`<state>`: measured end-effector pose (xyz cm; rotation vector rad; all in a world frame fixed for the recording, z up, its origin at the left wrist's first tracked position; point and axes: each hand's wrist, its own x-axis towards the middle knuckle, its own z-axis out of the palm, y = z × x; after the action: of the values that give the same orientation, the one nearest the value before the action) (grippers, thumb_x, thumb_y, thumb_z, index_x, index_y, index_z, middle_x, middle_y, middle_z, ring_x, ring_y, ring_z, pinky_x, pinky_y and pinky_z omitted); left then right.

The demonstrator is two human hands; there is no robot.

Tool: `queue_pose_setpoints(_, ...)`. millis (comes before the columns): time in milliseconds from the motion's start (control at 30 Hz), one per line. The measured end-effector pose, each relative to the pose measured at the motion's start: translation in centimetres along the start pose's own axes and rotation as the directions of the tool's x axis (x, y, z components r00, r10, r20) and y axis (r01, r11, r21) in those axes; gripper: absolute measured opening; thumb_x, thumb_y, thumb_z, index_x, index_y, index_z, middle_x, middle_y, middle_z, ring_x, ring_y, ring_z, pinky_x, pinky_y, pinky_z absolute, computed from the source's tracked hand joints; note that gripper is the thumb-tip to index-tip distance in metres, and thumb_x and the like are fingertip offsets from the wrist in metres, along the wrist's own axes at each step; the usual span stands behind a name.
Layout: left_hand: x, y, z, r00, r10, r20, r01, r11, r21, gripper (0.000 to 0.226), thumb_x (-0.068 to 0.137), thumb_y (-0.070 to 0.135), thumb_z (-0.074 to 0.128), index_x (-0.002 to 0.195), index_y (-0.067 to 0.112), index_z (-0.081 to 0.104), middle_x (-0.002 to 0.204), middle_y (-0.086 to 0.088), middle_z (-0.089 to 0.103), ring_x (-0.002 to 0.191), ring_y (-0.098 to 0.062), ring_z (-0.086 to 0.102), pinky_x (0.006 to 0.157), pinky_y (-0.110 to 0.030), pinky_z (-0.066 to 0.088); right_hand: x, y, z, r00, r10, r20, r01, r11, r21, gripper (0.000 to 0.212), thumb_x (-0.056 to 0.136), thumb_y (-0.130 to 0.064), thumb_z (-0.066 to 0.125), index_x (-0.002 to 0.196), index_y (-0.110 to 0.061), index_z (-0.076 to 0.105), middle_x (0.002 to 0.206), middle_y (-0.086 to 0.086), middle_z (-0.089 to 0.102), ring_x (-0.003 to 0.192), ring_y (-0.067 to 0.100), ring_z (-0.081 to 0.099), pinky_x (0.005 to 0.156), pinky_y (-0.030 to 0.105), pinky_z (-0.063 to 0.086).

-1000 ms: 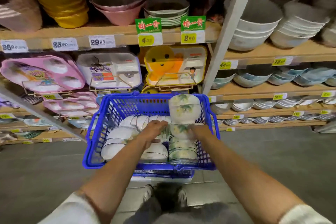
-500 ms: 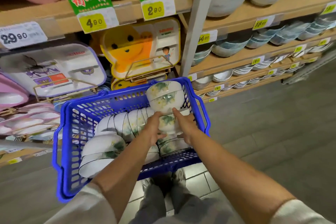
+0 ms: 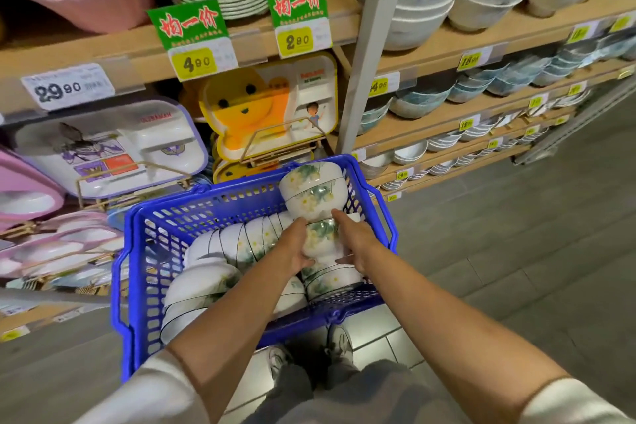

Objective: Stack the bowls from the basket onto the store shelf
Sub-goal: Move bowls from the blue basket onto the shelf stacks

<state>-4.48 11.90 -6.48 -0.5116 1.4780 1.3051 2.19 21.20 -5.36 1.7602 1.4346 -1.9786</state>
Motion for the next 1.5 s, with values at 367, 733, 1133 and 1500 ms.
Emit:
queue_pose_setpoints(367,-4.8,-0.3,-1.7,0.989,0.146,-0.034,-0.146,0.989,0.009,0.028,0.098,0.024,0.032,0.097,0.017,0.06,0.089,-0.006,0.068,0.077,-0.023,0.065,0.062,-0.034,0.053,-5.4,0.6,-0.4,0.977,-0.208,-0.045,0.211,0.973,0.097,0.077,0.078,-0.056,0.069,0.136,-0.014,0.042,0.128,0.011,0.06,0.109,0.032,0.062,0.075,0.045,0.059)
queue_pose_setpoints(733,-12.8,4.2,-1.2,0.961,0.276,0.002,-0.275,0.961,-0.034,0.024,0.091,0.016,0.033,0.086,0.016,0.057,0.082,-0.007,0.061,0.075,-0.026,0.057,0.076,-0.052,0.048,-10.5,-3.6,-3.7,0.928,-0.346,0.139,0.29,0.905,0.313,0.055,0.089,-0.068,0.038,0.091,-0.024,0.072,0.089,0.009,0.076,0.074,0.022,0.074,0.065,0.032,0.057)
queue_pose_setpoints(1133,-22.3,9.1,8.0,0.859,0.502,0.096,-0.503,0.864,-0.016,0.025,0.091,0.03,0.037,0.089,0.016,0.058,0.051,0.0,0.067,0.064,-0.022,0.064,0.044,-0.031,0.052,-15.6,-12.3,-12.2,0.808,-0.581,0.091,0.507,0.767,0.393,0.029,0.089,-0.043,0.045,0.071,-0.023,0.056,0.064,-0.002,0.066,0.059,0.014,0.065,0.058,0.026,0.045)
queue_pose_setpoints(1500,-27.3,10.0,25.4,0.675,0.738,0.005,-0.699,0.642,-0.316,0.021,0.09,0.034,0.045,0.094,0.019,0.059,0.076,-0.004,0.069,0.07,-0.022,0.064,0.072,-0.036,0.051,-18.9,-20.4,-25.2,0.693,-0.715,-0.087,0.698,0.636,0.331,0.039,0.074,-0.056,0.045,0.081,-0.02,0.057,0.089,0.008,0.065,0.084,0.027,0.063,0.065,0.033,0.045)
